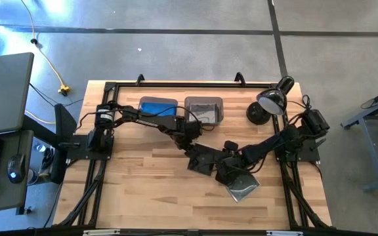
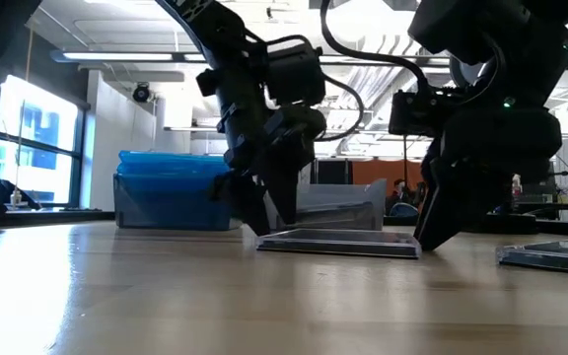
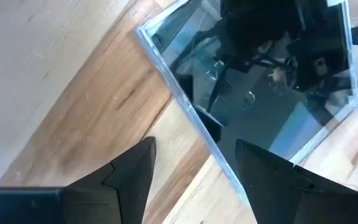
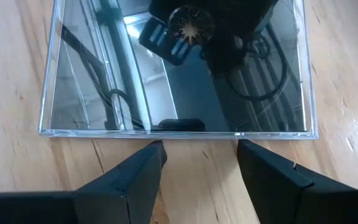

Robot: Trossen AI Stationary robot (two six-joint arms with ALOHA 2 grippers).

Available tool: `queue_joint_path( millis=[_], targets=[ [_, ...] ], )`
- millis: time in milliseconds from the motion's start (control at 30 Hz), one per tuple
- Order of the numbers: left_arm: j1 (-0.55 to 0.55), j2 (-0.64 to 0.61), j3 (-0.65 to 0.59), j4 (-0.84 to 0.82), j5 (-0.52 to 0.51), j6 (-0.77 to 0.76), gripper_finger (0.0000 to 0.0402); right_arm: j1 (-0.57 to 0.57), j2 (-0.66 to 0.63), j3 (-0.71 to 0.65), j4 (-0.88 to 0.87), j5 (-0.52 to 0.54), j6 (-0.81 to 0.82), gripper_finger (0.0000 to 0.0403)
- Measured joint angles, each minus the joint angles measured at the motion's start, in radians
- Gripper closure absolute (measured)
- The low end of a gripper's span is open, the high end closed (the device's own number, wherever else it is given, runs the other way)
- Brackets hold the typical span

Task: Pick & place jewel cases by type
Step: Put the top black CD case into the right black bin

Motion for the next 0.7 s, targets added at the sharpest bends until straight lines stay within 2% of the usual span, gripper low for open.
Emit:
queue_joint_path(
  millis=[200,500,700],
  targets=[
    [-0.003,0.010,-0.004,0.061,-0.003,-0.003,0.0180,-0.005,0.051,0.005,0.032,0.002,0.004,0.0195],
    [-0.003,0.002,-0.007,0.096,0.079,-0.001,0.0179,-0.003,0.055,0.000,0.082,0.028,-0.037,0.0195],
    [-0.005,0.010,0.082,-0.022,0.071,0.077,0.0179,0.021,0.056,0.001,0.071,0.064,-0.037,0.0195]
  ],
)
